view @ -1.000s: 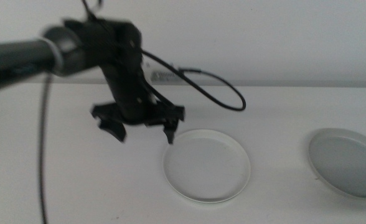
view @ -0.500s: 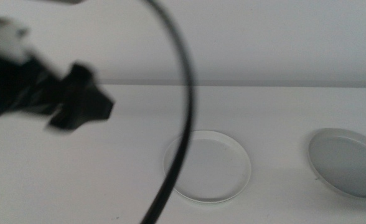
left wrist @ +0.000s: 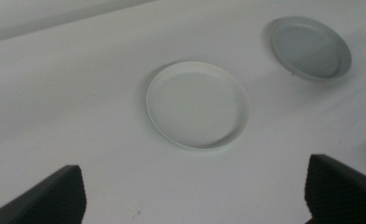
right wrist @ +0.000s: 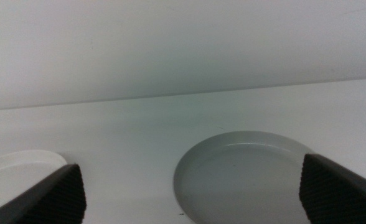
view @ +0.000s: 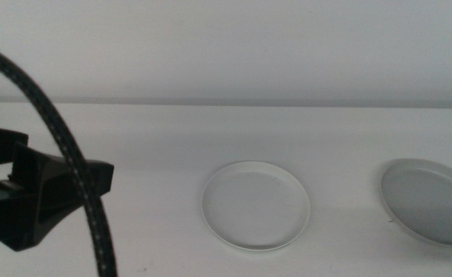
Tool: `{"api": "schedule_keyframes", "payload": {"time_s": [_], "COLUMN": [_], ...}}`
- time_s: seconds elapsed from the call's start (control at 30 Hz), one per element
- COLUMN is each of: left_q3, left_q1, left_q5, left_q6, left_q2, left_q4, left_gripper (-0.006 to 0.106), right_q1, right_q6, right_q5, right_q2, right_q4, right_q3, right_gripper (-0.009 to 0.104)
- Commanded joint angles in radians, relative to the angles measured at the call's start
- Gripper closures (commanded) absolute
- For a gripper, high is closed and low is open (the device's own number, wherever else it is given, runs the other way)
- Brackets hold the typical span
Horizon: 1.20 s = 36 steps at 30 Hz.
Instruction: Stack the three bowls on top of each other.
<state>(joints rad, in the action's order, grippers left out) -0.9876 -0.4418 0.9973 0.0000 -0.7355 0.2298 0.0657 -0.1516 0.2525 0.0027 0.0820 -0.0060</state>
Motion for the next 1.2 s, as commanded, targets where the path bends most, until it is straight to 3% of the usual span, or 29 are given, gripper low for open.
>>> {"api": "schedule_keyframes", "payload": {"time_s": [0.0, 0.3, 0.47, 0.57, 0.7, 0.77, 1.03, 1.17], "left_q3": [0.004, 0.004, 0.004, 0.004, 0.004, 0.004, 0.004, 0.004], "left_q1": [-0.007, -0.007, -0.007, -0.007, -0.007, -0.007, -0.007, -0.007], "left_q5": [-0.032, -0.037, -0.038, -0.038, -0.038, -0.038, -0.038, -0.038], "left_q6": [0.0, 0.0, 0.0, 0.0, 0.0, 0.0, 0.0, 0.0], "left_q2": [0.003, 0.003, 0.003, 0.003, 0.003, 0.003, 0.003, 0.003], "left_q4": [0.003, 0.006, -0.004, -0.004, -0.004, -0.004, 0.0, 0.0], "left_gripper": [0.007, 0.007, 0.007, 0.007, 0.007, 0.007, 0.007, 0.007], "right_q1": [-0.007, -0.007, -0.007, -0.007, -0.007, -0.007, -0.007, -0.027], "right_q6": [0.011, 0.006, -0.128, -0.128, -0.128, -0.128, -0.098, -0.078], "right_q5": [-0.011, -0.058, -0.009, 0.165, 0.596, 0.708, 0.868, 0.883], "right_q2": [-0.04, -0.04, 0.029, 0.203, 0.503, 0.605, 0.876, 1.011], "right_q4": [0.004, -0.01, -0.021, -0.014, -0.014, -0.007, -0.008, 0.037], "right_q3": [0.044, 0.044, -0.079, -0.277, -0.565, -0.659, -0.803, -0.847], "right_gripper": [0.003, 0.003, 0.003, 0.003, 0.003, 0.003, 0.003, 0.004]}}
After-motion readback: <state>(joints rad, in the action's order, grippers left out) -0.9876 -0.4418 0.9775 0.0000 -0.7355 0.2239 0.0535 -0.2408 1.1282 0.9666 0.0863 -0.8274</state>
